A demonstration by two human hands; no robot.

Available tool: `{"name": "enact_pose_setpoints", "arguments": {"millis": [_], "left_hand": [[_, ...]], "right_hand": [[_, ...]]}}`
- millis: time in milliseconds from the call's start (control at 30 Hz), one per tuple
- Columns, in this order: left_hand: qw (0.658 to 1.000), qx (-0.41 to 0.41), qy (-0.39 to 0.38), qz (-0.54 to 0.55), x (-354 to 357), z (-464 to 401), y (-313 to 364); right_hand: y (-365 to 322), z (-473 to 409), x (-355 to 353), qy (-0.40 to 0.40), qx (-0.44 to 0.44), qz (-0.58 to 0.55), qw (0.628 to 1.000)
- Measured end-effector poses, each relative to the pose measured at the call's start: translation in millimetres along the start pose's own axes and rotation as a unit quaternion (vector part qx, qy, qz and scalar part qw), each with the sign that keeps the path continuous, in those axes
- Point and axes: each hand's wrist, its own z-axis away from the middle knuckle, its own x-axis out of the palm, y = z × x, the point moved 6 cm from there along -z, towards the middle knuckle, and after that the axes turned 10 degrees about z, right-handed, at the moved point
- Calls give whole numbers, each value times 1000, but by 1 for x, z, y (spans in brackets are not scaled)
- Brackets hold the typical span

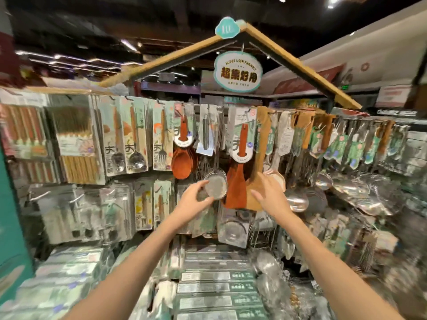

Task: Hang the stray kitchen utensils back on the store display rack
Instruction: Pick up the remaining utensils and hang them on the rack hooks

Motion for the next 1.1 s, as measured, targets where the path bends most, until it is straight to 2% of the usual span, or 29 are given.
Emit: {"name": "enact_pose_setpoints", "arguments": {"millis": [300,433,667,733,800,933,1100], "left_hand": [[1000,4,-14,14,-9,-23,-4],[1000,-2,8,22,-7,-52,-9],[996,-11,4,92,43,-126,6],[995,12,17,99,61,-146,15],[993,43,40,98,76,-166,25],[992,55,81,84,98,-198,36],[987,86,99,90,102,-214,31]], "right_hand": [[3,-12,11,-11,30,-2,999],[6,-38,27,-20,21,-18,999],[39,-109,20,55,64,-163,983],[50,-128,20,64,72,-190,977],[60,-148,22,64,84,-194,975],[72,-178,32,60,105,-161,979],[75,-189,38,104,70,-198,972]]}}
